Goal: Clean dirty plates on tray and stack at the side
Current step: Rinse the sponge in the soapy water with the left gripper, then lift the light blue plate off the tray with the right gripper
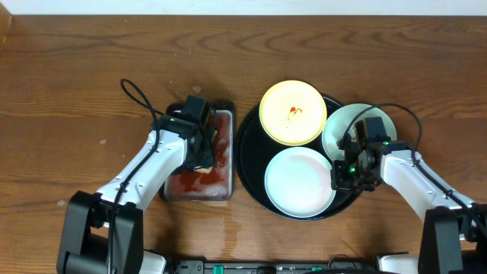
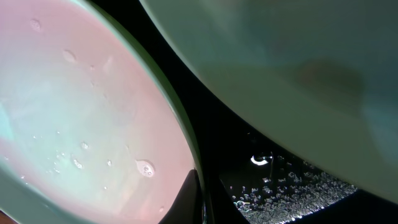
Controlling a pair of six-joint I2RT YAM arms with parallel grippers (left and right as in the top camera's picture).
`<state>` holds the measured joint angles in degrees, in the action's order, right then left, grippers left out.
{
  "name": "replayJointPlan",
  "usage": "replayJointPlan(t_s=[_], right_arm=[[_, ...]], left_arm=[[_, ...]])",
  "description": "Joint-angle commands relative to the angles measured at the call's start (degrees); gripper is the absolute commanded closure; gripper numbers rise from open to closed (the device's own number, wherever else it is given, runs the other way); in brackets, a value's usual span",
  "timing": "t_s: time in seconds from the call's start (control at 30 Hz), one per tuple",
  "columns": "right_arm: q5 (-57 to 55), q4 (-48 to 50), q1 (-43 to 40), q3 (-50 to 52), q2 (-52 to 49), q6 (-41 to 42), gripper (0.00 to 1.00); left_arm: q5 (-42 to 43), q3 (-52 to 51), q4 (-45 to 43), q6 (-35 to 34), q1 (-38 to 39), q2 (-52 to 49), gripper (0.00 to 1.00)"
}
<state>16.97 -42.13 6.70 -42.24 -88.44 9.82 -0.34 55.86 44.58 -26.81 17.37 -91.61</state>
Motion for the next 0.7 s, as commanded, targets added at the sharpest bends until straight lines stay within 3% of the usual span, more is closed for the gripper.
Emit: replayJointPlan(t_s=[0.0,0.4,0.67], right_arm=[[0.07,-0.48,0.59,0.42,-0.39,-0.42,0.99],[4.61,-1.2,0.59,0.04,1.14,-4.15,0.99],[3.08,-2.32,0.52,-2.91,11.41,-5.22,0.99]], left_arm=[[-0.11,-0.57,0.2,-0.31,0.07,-0.09,0.34],[-0.13,-0.57,0.61,-0.28,0.07,-0.11,0.34],[-0.13,-0.57,0.83,-0.28,0.07,-0.11,0.34]])
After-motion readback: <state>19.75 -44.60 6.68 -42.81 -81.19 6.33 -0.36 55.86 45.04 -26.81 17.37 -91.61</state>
